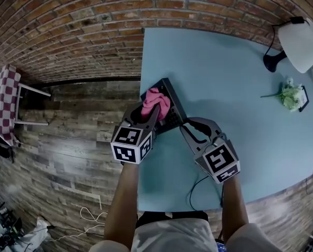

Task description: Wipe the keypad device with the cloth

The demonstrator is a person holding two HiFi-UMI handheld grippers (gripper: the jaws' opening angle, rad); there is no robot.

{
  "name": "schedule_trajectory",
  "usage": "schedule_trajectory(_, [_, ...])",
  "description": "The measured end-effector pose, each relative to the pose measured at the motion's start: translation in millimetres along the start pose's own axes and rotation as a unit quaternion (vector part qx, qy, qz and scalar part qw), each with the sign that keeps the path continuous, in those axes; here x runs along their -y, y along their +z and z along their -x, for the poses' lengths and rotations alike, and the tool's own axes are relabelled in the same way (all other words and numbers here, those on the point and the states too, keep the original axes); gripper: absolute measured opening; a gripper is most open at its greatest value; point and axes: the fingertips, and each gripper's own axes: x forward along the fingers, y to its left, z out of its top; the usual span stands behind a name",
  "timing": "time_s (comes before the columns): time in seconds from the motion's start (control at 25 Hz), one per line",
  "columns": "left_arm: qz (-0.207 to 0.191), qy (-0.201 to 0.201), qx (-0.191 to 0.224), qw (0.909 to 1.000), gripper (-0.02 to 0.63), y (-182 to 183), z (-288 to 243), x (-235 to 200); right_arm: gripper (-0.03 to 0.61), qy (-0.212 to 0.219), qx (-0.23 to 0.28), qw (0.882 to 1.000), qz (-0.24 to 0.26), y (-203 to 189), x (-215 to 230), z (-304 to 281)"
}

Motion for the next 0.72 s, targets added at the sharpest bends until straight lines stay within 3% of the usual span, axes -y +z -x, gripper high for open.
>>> schedule_trajectory(0.4, [0.028, 0.021, -0.027, 0.999, 0.166, -32.6, 8.5, -23.5, 0.08, 0.008, 0.008, 1.0, -0.002, -2.3, 1.8, -0.9])
schedule_trajectory(0.72, [0.025, 0.043, -0.055, 0.9972, 0.166, -57.3, 15.1, -40.1, 0.08, 0.002, 0.016, 1.0, -0.006, -3.2, 3.0, -0.7])
